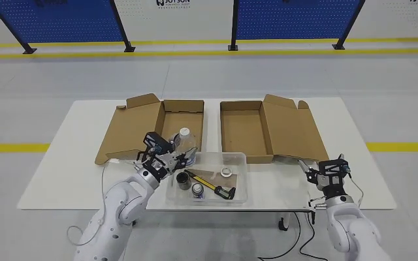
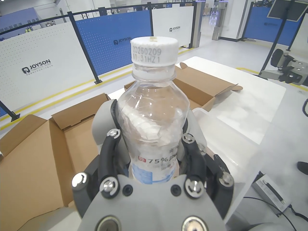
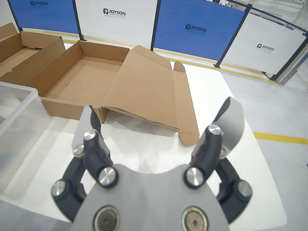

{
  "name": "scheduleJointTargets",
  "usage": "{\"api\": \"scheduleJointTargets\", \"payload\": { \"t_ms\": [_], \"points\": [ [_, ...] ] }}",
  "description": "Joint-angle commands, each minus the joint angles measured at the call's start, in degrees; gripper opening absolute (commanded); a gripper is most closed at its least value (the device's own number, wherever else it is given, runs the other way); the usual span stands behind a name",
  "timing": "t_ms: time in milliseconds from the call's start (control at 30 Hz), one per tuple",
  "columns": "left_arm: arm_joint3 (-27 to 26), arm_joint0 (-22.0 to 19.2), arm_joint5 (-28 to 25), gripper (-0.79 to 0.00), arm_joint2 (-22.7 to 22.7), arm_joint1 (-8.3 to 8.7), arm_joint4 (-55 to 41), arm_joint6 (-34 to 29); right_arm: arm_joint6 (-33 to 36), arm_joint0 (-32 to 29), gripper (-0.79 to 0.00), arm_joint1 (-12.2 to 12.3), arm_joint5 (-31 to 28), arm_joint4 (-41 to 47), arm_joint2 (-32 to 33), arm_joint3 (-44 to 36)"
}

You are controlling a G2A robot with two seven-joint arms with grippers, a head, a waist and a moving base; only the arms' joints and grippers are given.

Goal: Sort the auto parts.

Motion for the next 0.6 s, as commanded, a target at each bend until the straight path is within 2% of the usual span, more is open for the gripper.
{"api": "scheduleJointTargets", "payload": {
  "t_ms": [0, 333, 567],
  "points": [
    [1.2, -0.8, 0.5, -0.785, 0.5, -0.08, 0.7, 0.7, 0.0, 0.0, 0.000, 0.0, 0.0, 0.0, 0.0, 0.0],
    [11.8, -9.6, 6.2, -0.785, 5.7, -1.41, 3.2, 5.9, 0.0, 0.0, 0.000, 0.0, 0.0, 0.0, 0.0, 0.0],
    [22.8, -17.4, 10.1, -0.785, 9.6, -2.77, 4.7, 9.5, 0.0, 0.0, 0.000, 0.0, 0.0, 0.0, 0.0, 0.0]
  ]
}}
